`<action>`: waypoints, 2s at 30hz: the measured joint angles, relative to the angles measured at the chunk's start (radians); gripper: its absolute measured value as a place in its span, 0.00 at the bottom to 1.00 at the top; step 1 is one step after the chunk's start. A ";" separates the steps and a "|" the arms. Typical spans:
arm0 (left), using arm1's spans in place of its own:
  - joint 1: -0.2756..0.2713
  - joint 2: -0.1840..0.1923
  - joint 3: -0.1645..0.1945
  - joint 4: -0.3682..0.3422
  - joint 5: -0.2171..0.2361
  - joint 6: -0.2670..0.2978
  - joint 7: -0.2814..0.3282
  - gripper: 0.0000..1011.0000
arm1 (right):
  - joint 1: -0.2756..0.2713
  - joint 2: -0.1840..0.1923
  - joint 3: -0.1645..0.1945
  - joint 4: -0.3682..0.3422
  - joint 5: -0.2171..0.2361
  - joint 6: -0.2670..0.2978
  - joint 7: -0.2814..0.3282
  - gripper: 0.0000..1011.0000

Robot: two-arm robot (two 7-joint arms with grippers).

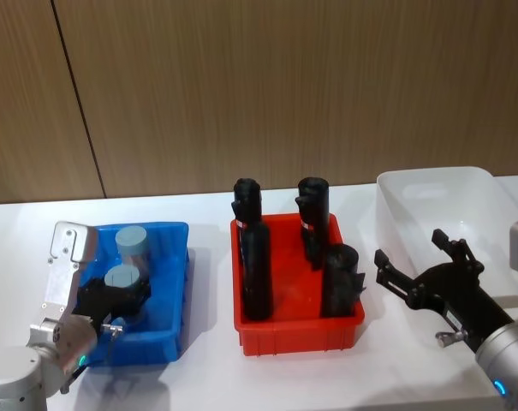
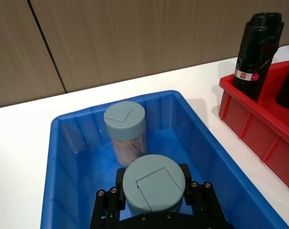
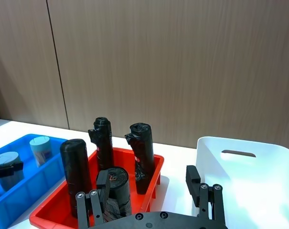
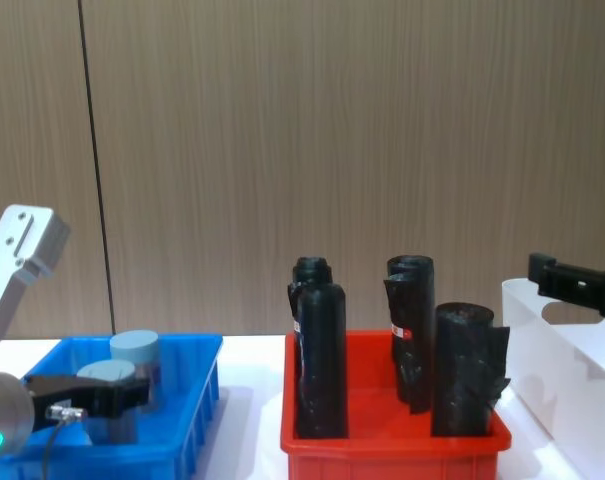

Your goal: Pick the cotton swabs from the blue box and place them into the white box.

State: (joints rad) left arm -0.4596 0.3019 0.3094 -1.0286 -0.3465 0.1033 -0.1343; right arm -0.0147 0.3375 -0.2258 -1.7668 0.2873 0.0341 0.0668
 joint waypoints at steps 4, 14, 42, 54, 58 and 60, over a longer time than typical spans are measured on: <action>0.009 0.005 -0.002 -0.026 0.005 -0.007 0.000 0.66 | 0.000 0.000 0.000 0.000 0.000 0.000 0.000 0.99; 0.051 0.035 -0.012 -0.154 0.029 -0.023 -0.032 0.66 | 0.000 0.000 0.000 0.000 0.000 0.000 0.000 0.99; 0.117 0.117 -0.036 -0.383 -0.014 -0.067 -0.372 0.66 | 0.000 0.000 0.000 0.000 0.000 0.000 0.000 0.99; 0.102 0.115 -0.027 -0.375 -0.066 -0.104 -0.549 0.66 | 0.000 0.000 0.000 0.000 0.000 0.000 0.000 0.99; 0.091 0.107 -0.020 -0.359 -0.093 -0.119 -0.619 0.66 | 0.000 0.000 0.000 0.000 0.000 0.000 0.000 0.99; 0.087 0.104 -0.017 -0.354 -0.104 -0.125 -0.645 0.66 | 0.000 0.000 0.000 0.000 0.000 0.000 0.000 0.99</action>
State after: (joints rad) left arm -0.3730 0.4062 0.2924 -1.3821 -0.4507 -0.0213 -0.7795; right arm -0.0146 0.3374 -0.2258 -1.7668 0.2873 0.0340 0.0668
